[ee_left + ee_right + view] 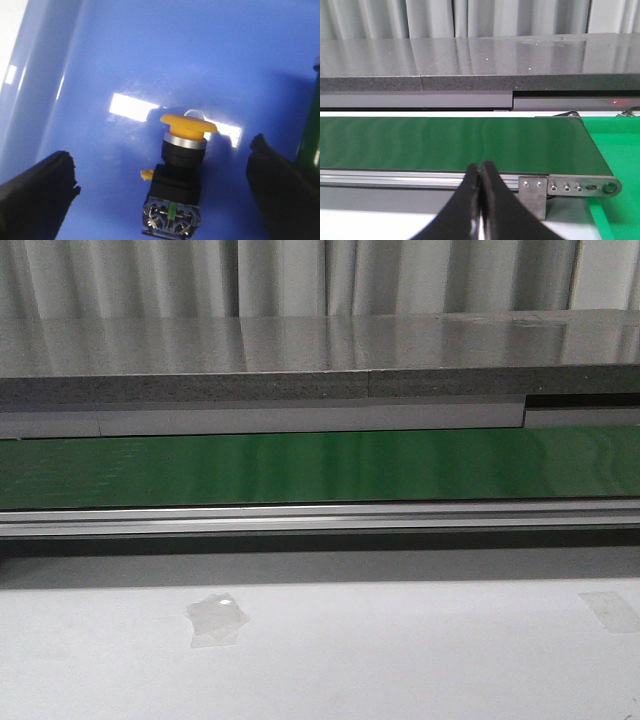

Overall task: Move button from left to right
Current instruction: 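Close the left gripper on the button and lift it from the tray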

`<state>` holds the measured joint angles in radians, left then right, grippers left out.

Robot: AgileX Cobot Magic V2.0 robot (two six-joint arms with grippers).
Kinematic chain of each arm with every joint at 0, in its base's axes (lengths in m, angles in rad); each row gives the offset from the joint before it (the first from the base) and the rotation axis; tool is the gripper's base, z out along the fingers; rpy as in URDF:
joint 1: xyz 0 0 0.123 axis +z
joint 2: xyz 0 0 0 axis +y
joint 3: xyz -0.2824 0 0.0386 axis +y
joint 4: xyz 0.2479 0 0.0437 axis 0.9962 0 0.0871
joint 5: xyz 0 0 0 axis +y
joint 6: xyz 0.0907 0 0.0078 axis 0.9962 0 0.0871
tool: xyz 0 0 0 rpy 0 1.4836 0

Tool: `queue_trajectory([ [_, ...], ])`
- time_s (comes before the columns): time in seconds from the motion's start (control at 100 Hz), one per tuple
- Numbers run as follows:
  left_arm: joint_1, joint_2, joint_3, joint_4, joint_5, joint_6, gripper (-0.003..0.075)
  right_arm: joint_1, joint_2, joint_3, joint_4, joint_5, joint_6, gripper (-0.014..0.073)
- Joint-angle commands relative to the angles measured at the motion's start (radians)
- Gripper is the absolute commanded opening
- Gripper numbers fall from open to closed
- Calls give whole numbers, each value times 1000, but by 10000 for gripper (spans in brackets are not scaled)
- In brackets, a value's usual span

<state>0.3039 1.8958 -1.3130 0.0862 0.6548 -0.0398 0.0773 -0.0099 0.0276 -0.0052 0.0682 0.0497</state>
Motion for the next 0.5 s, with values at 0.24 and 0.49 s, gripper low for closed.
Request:
queue_trajectory([
  [0.24, 26, -1, -30, -25, -48, -12, 658, 0, -18, -16, -13, -81, -3, -68],
  [0.49, 31, 0, -30, -33, -60, -12, 658, 0, -18, -16, -13, -81, -3, -68],
])
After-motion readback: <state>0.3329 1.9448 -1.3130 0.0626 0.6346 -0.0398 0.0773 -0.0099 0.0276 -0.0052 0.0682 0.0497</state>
